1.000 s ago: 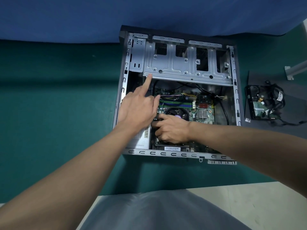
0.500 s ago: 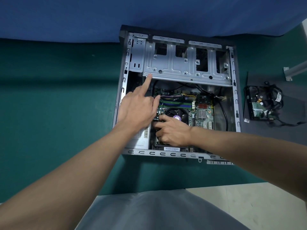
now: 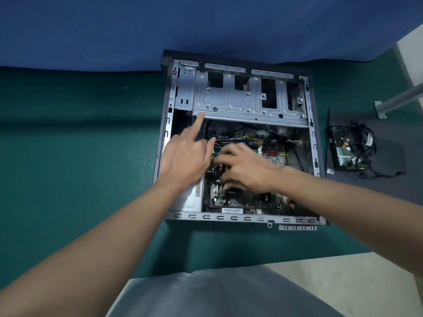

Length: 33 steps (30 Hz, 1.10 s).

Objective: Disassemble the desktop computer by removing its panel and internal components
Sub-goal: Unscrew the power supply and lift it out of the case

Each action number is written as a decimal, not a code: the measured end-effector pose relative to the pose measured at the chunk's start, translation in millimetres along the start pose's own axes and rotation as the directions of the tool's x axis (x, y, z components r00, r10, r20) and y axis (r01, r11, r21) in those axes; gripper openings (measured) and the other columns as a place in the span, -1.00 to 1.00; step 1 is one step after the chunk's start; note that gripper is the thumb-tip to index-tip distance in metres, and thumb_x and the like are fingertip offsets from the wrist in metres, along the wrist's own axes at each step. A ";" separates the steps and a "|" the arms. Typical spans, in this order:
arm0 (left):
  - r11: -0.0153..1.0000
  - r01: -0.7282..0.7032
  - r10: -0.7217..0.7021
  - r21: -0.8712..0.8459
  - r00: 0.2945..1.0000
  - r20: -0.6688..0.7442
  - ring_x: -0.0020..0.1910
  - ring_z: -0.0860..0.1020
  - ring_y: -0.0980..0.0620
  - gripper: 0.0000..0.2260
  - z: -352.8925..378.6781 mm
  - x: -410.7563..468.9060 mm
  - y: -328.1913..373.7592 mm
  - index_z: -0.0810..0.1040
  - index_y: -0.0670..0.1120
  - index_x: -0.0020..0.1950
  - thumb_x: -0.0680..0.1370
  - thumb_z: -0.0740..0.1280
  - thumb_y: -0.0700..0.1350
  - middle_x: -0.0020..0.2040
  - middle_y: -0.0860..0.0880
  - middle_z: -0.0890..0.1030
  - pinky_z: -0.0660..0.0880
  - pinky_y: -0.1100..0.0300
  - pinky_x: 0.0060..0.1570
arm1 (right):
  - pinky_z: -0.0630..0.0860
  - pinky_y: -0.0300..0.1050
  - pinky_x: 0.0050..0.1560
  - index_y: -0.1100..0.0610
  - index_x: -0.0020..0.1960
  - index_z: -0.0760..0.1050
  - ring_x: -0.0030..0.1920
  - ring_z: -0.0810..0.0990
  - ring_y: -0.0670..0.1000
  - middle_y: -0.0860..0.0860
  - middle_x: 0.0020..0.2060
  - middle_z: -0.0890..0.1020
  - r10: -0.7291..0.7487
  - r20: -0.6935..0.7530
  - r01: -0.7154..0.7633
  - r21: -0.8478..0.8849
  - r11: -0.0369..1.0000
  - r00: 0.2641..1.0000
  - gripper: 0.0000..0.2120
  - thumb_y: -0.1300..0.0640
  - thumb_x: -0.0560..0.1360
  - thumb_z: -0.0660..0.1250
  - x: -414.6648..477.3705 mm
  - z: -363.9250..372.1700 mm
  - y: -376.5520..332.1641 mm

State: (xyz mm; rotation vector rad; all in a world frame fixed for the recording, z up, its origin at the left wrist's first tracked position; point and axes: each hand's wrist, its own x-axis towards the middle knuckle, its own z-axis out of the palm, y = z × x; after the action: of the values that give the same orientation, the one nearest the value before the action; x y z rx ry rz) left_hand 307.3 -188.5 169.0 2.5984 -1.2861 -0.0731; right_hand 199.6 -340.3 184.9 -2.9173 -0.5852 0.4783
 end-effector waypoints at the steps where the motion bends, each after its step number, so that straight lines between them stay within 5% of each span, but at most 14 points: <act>1: 1.000 0.005 -0.005 -0.006 1.000 -0.001 0.01 0.58 -0.04 -0.46 0.2 -0.1 0.2 0.55 -0.09 -0.35 0.66 -0.01 0.09 0.55 -0.06 0.20 0.47 0.06 -0.16 | 0.35 0.05 0.14 -0.05 -0.10 0.64 0.24 0.33 0.11 0.02 0.23 0.48 0.079 -0.034 -0.079 0.010 0.997 0.996 -0.66 -0.24 0.41 0.21 -3.9 -8.1 5.9; 4: 0.999 0.020 -0.019 -0.035 1.000 0.013 0.05 0.58 -0.05 -0.45 -1.4 -0.6 1.3 0.57 -0.12 -0.33 0.66 -0.02 0.08 0.54 -0.07 0.22 0.49 0.03 -0.11 | 0.38 -0.03 -0.09 -0.03 0.04 0.60 0.05 0.34 0.08 0.09 0.03 0.44 0.295 -0.086 -0.298 -0.020 0.954 0.952 -0.64 -0.22 0.45 0.19 -11.7 -28.7 23.2; 7: 0.997 0.026 -0.024 -0.073 0.999 0.029 0.10 0.56 -0.06 -0.44 -5.0 -1.5 0.5 0.59 -0.16 -0.32 0.66 -0.01 0.06 0.53 -0.09 0.25 0.48 -0.04 0.01 | 0.36 -0.04 -0.28 0.13 0.12 0.50 -0.09 0.45 0.09 0.06 -0.13 0.43 0.437 -0.001 -0.436 -0.070 0.897 0.899 -0.82 0.16 0.54 0.26 -16.9 -29.9 30.5; 9: 0.993 0.030 -0.026 -0.112 0.999 0.043 0.17 0.53 -0.05 -0.47 -7.1 -2.3 -0.4 0.61 -0.16 -0.30 0.67 0.02 0.04 0.52 -0.08 0.28 0.43 -0.04 0.13 | 0.50 0.04 -0.19 0.21 0.18 0.44 0.00 0.52 0.14 0.09 -0.01 0.51 0.561 0.052 -0.559 -0.050 0.828 0.826 -0.70 0.34 0.46 0.25 -18.0 -21.3 27.2; 13: 0.985 0.028 -0.021 -0.173 0.999 0.045 0.33 0.43 -0.05 -0.59 -11.8 -7.2 -6.3 0.66 -0.16 -0.10 0.66 0.09 0.00 0.46 -0.08 0.37 0.31 0.00 0.29 | 0.51 0.07 0.05 0.23 0.21 0.45 0.08 0.55 0.21 0.18 0.15 0.54 0.758 0.126 -0.766 0.186 0.616 0.640 -0.73 0.26 0.51 0.25 -6.3 -2.2 11.9; 19: 0.979 -0.104 0.106 -0.176 0.994 0.001 0.33 0.45 -0.05 -0.73 -13.4 -19.7 -14.2 0.62 -0.15 0.18 0.64 0.19 -0.08 0.39 -0.10 0.47 0.21 0.09 0.32 | 0.40 0.02 0.23 0.24 0.35 0.36 0.23 0.47 0.19 0.18 0.25 0.47 0.912 -0.033 -0.790 0.486 0.373 0.410 -0.60 0.26 0.53 0.28 4.1 11.1 -35.8; 24: 0.989 -0.111 0.107 -0.093 0.993 -0.046 0.37 0.41 -0.02 -0.70 -11.4 -29.6 -22.6 0.58 -0.12 0.22 0.64 0.15 -0.05 0.39 -0.09 0.47 0.09 0.12 0.34 | 0.41 0.08 0.27 0.14 0.45 0.24 0.29 0.45 0.09 0.11 0.35 0.43 0.837 -0.143 -0.663 0.546 0.512 0.529 -0.50 -0.12 0.63 0.00 12.1 15.4 -99.2; 28: 0.998 -0.023 0.021 -0.059 0.999 -0.046 0.54 0.10 0.00 -0.58 -5.3 -46.1 -33.9 0.31 -0.12 0.47 0.66 0.02 0.01 0.56 -0.06 0.16 0.01 0.06 0.44 | 0.48 0.04 -0.03 0.09 0.50 0.10 0.07 0.58 0.13 0.10 0.23 0.54 0.732 -0.184 -0.674 0.293 0.678 0.656 -0.29 -0.36 0.55 -0.12 13.6 20.9 -131.8; 31: 0.949 0.182 -0.180 -0.257 0.983 0.034 0.56 -0.17 0.00 -0.43 -5.4 -60.4 -39.8 -0.04 -0.15 0.58 0.65 0.01 0.09 0.59 -0.03 -0.16 0.00 -0.02 0.47 | 0.44 0.02 -0.02 0.20 0.52 0.04 0.11 0.55 0.12 0.12 0.24 0.53 0.683 -0.203 -0.668 0.147 0.730 0.702 0.00 -0.53 0.38 -0.10 12.4 23.8 -148.6; 33: 0.805 0.369 -0.326 -0.464 0.929 0.175 0.56 -0.13 -0.08 -0.34 -6.6 -69.3 -36.9 -0.20 -0.16 0.57 0.65 0.04 0.12 0.59 -0.12 -0.14 -0.02 -0.02 0.48 | 0.40 0.04 0.05 0.23 0.52 -0.02 0.14 0.51 0.13 0.15 0.29 0.46 0.654 -0.198 -0.662 0.033 0.749 0.730 0.10 -0.57 0.31 -0.05 13.9 30.1 -157.7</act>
State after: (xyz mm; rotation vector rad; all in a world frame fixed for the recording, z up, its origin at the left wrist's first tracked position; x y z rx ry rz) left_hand 294.6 -111.1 162.4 2.3529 -0.6687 -0.5149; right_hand 145.9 -188.4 181.8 -3.0839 0.5167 0.2212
